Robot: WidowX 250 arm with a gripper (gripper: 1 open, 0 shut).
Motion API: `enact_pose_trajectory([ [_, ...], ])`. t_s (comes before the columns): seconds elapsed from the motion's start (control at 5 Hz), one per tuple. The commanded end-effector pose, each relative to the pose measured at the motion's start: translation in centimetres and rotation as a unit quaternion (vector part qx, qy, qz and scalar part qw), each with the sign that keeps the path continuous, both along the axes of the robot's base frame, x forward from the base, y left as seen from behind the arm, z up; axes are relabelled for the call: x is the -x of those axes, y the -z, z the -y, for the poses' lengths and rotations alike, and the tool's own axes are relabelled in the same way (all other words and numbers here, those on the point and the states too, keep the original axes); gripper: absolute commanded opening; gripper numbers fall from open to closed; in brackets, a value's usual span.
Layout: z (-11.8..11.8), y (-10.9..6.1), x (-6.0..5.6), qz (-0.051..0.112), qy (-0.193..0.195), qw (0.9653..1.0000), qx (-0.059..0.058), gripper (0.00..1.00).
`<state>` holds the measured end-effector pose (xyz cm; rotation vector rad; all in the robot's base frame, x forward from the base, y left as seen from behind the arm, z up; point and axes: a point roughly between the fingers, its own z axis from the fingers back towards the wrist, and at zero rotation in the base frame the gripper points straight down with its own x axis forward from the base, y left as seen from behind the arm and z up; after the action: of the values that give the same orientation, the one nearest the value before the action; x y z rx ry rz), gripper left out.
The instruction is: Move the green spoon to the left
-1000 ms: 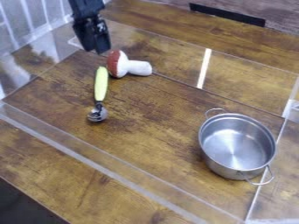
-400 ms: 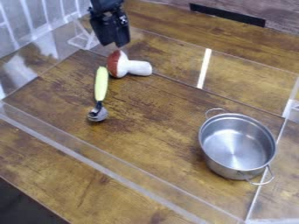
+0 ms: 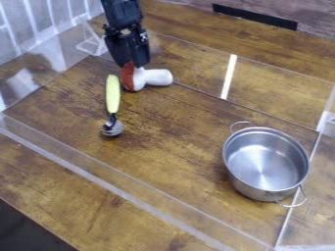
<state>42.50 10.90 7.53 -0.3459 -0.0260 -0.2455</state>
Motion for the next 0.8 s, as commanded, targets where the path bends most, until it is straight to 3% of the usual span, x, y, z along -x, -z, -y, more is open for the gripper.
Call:
enact_pose_trajectory([
  [0.0,2.4,-5.5,-0.6,0.049,0.016,0.9982,-0.031,1.00],
  [0.2,3.8,-6.6,-0.4,0.054,0.024,0.9974,-0.041,1.00],
  [0.6,3.1,-6.1,0.3,0.048,0.003,0.9977,-0.048,1.00],
])
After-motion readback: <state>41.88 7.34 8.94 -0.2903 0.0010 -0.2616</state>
